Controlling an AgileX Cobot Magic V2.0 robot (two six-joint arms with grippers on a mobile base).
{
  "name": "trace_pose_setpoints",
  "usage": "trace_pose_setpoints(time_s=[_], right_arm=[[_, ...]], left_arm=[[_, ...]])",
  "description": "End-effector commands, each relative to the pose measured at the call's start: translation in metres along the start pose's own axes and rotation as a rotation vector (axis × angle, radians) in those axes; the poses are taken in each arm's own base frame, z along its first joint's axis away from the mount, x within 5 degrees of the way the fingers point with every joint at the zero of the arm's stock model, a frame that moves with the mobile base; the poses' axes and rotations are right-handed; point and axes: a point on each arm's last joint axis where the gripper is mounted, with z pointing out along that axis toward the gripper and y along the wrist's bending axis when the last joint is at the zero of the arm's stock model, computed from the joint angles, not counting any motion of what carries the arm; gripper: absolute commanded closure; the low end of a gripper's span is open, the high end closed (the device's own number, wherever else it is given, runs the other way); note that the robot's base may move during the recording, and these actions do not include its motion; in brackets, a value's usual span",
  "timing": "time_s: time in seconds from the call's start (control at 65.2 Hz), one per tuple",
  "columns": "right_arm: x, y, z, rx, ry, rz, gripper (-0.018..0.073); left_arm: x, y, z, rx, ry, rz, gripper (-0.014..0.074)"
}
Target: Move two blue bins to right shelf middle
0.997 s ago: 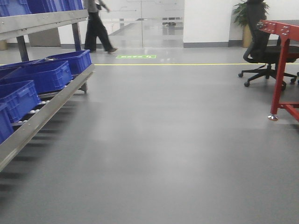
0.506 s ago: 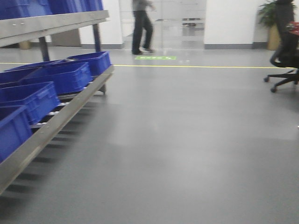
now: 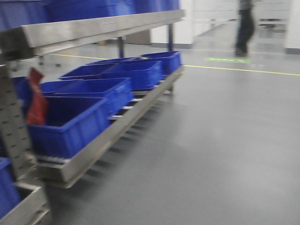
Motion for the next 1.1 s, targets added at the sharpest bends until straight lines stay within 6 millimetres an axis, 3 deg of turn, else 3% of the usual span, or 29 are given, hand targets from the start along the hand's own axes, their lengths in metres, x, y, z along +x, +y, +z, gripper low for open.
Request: trace_pose_setpoints(time_s=[0.0,1.089], right_arm=[[-0.0087,0.0013,-0.0097,-0.004,-0.074,-0.009,0.0712],[-0.0087,0.0013,-0.0097,-0.004,-0.074,-0.009,0.0712]], left_arm=[[-0.0071,0.0035,-0.0125,-0.018,-0.061,0.02,0.0707],[-0.0071,0.0035,-0.0125,-0.018,-0.061,0.02,0.0707]])
